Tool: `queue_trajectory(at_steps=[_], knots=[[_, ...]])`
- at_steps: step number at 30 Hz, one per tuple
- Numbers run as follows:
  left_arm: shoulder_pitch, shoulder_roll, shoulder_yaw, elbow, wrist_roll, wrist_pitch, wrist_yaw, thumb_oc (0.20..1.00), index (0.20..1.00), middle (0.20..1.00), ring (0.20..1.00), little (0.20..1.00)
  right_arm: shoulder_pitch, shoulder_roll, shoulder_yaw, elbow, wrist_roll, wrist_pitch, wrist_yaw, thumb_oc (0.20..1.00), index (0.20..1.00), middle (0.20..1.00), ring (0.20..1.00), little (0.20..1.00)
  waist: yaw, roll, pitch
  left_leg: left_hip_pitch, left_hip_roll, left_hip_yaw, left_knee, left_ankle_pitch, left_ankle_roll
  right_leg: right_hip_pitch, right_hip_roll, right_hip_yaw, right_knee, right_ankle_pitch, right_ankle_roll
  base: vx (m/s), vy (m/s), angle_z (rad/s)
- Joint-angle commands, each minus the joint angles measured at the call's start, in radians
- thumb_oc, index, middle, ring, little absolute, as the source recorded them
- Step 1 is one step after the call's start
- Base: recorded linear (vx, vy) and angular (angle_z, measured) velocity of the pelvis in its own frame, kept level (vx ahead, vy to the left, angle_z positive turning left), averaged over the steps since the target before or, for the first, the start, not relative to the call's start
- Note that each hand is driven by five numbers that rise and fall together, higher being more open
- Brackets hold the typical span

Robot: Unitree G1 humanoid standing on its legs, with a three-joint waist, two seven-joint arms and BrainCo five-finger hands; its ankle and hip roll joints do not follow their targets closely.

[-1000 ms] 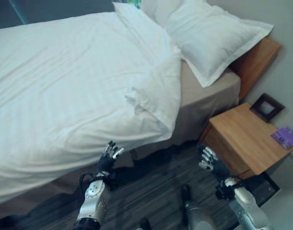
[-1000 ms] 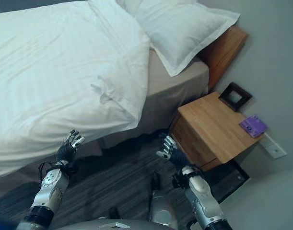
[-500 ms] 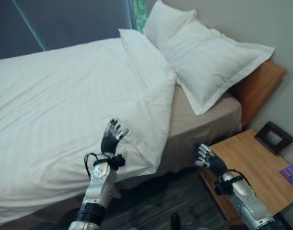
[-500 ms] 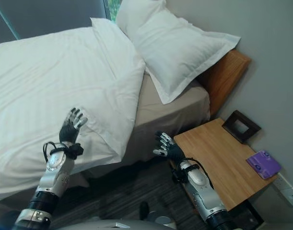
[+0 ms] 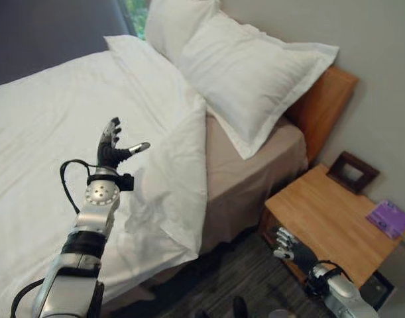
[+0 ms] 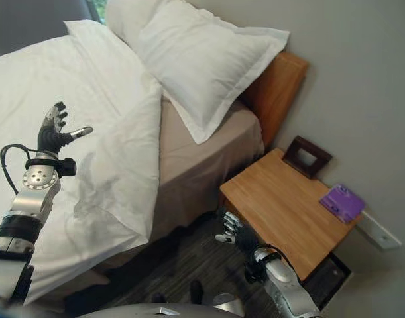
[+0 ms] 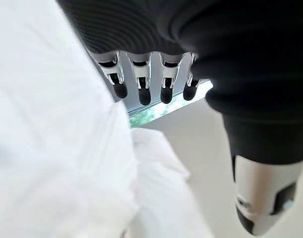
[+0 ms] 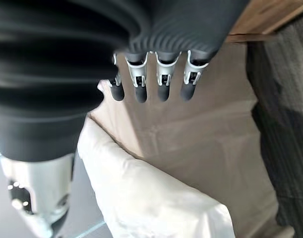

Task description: Making the bed.

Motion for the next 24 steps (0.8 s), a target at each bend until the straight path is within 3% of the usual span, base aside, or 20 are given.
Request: queue_trajectory(at_steps=[1, 4, 13, 19, 24], knots=[[-0.078, 0.002, -0.005, 0.072, -0.017, -0.008, 0.015, 1.0, 1.0, 1.0, 1.0, 1.0, 0.016, -0.011, -0.011, -0.07, 0.024, -0.032, 0.018, 1.0, 1.0, 1.0, 1.0, 1.0, 0.014, 0.041, -0.006, -0.035, 0.018, 0.043, 0.013, 0.013, -0.018, -0.042, -0.149, -0.019, 0.007, -0.01, 0.164, -0.01, 0.05, -0.34], [-0.149, 0.011, -0.031, 0.185, 0.03, 0.016, 0.052, 1.0, 1.0, 1.0, 1.0, 1.0, -0.003, -0.014, 0.003, -0.059, 0.033, -0.039, 0.003, 1.0, 1.0, 1.0, 1.0, 1.0, 0.001, 0.04, 0.008, -0.054, 0.016, 0.057, 0.013, 0.013, -0.017, -0.079, -0.151, -0.004, 0.007, 0.006, 0.173, -0.03, 0.023, -0.21], [-0.067, -0.017, 0.004, 0.095, 0.083, 0.044, 0.082, 1.0, 1.0, 1.0, 1.0, 1.0, -0.002, -0.001, 0.001, -0.043, 0.022, -0.035, -0.014, 1.0, 1.0, 1.0, 1.0, 1.0, 0.025, 0.042, 0.029, -0.051, 0.014, 0.058, 0.013, 0.01, -0.012, -0.087, -0.15, 0.003, 0.007, 0.006, 0.174, 0.01, -0.002, -0.09], [-0.085, -0.05, -0.004, 0.161, 0.053, 0.054, 0.077, 1.0, 1.0, 1.0, 1.0, 1.0, -0.028, -0.011, 0.019, -0.033, 0.013, -0.03, -0.024, 1.0, 1.0, 1.0, 1.0, 1.0, 0.021, 0.042, 0.045, -0.059, 0.015, 0.057, 0.013, 0.011, -0.014, -0.097, -0.149, 0.001, 0.007, 0.007, 0.173, -0.01, -0.002, 0.0], [-0.118, -0.082, 0.014, 0.209, 0.042, 0.058, 0.149, 1.0, 1.0, 1.0, 1.0, 1.0, -0.047, -0.013, 0.029, -0.029, 0.021, -0.038, -0.044, 1.0, 1.0, 1.0, 1.0, 1.0, 0.018, 0.037, 0.059, -0.083, 0.021, 0.072, 0.013, 0.015, -0.017, -0.134, -0.141, 0.009, 0.007, 0.022, 0.179, 0.0, -0.01, -0.04]])
